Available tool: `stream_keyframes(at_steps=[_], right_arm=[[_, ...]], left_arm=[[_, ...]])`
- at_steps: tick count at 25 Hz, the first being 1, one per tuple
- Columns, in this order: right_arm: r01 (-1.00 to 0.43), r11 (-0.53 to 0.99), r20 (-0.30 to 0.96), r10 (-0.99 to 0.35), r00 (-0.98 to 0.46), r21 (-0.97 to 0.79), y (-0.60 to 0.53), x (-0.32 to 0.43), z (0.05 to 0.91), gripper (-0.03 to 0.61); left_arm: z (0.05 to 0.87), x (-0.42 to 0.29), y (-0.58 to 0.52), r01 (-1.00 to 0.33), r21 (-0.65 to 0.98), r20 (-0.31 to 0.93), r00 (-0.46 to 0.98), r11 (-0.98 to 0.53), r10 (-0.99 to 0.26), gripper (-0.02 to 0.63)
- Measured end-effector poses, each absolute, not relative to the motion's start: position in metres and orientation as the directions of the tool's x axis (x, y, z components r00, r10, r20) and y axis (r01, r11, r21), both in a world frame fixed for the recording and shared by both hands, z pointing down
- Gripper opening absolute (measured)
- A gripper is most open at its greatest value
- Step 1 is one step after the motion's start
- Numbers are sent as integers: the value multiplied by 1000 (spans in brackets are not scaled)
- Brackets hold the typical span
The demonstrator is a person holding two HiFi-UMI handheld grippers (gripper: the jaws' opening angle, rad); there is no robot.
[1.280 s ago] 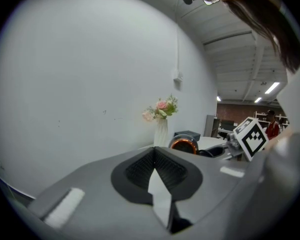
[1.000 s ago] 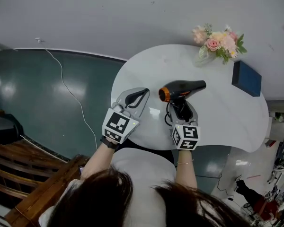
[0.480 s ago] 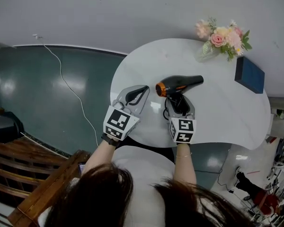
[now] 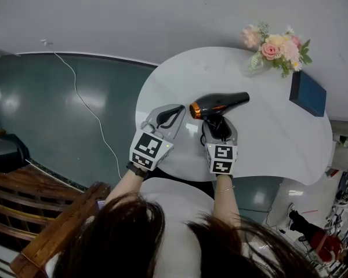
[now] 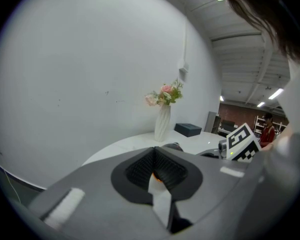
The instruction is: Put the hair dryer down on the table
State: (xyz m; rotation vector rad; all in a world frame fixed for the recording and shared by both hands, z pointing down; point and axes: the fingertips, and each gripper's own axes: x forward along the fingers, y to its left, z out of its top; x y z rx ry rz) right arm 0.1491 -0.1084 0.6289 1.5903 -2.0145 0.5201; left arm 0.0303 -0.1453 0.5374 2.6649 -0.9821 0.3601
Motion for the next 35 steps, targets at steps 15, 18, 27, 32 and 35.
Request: stream_keyframes(at_steps=[15,18,27,32,35], right_arm=[[-956,290,709,-665,-235,-45,-110,150,656,247],[-957,288,715,-660,-231,-43,-112,150,658,249],[-956,286,731,-640,-238,-61,-112,150,663,253],[-957,275,739,-627,-248,-88,-112,151,664,271],[-955,272,742,-615,-267,-118,-112,152,664,289]], left_arm=[[545,26,-146,-678,191,337,725,-710,-601,58],[545,25,-146,-682,195,335,722,-705,-605,58],[547,25,-142,-688,201,337,717,-697,-610,58],[547,23,-142,-695,200,339,710,-690,-617,58],[547,22,-143,-698,202,338,708,-686,-620,58]])
